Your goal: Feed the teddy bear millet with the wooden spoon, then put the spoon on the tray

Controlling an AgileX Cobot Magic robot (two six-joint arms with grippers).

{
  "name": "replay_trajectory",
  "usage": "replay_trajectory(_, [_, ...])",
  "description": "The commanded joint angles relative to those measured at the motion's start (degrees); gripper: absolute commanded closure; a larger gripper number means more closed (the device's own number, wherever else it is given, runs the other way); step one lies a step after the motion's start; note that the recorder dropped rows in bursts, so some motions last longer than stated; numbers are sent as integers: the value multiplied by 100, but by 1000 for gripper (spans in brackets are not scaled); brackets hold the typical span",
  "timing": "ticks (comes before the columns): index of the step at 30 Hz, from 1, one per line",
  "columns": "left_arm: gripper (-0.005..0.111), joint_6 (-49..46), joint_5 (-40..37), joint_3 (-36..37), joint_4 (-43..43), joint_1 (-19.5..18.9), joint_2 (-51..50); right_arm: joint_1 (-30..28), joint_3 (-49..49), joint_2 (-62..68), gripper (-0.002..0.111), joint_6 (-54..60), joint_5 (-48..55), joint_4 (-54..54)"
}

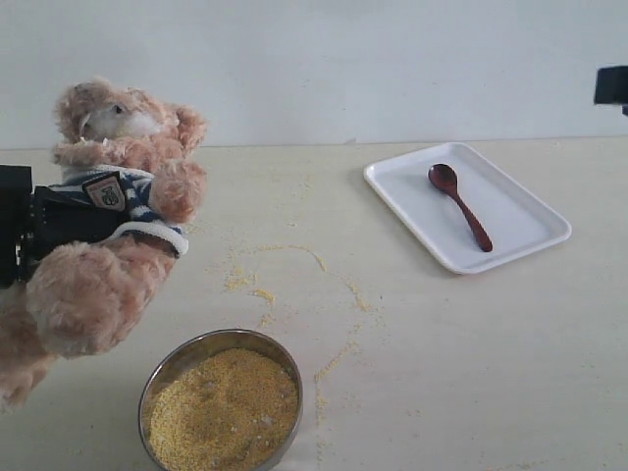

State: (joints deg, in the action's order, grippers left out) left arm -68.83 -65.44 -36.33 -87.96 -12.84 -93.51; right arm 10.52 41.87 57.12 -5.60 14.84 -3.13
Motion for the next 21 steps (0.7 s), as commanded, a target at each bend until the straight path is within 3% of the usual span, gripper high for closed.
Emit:
replay_trajectory(1, [102,-57,-77,20,-99,26,79,-21,-1071,-1351,108,-443,-800,61])
replay_trajectory(5, [102,-57,-77,20,-110,26,79,-21,-1736,-2504,108,-418,-653,152])
replay_trajectory(13, [102,-329,-77,20,-98,26,79,-21,-2189,-3995,108,-647,775,437])
replay_trajectory(21, [102,-575,337,20,-57,16,79,-21,-2189,-5208,108,-1153,377,1387])
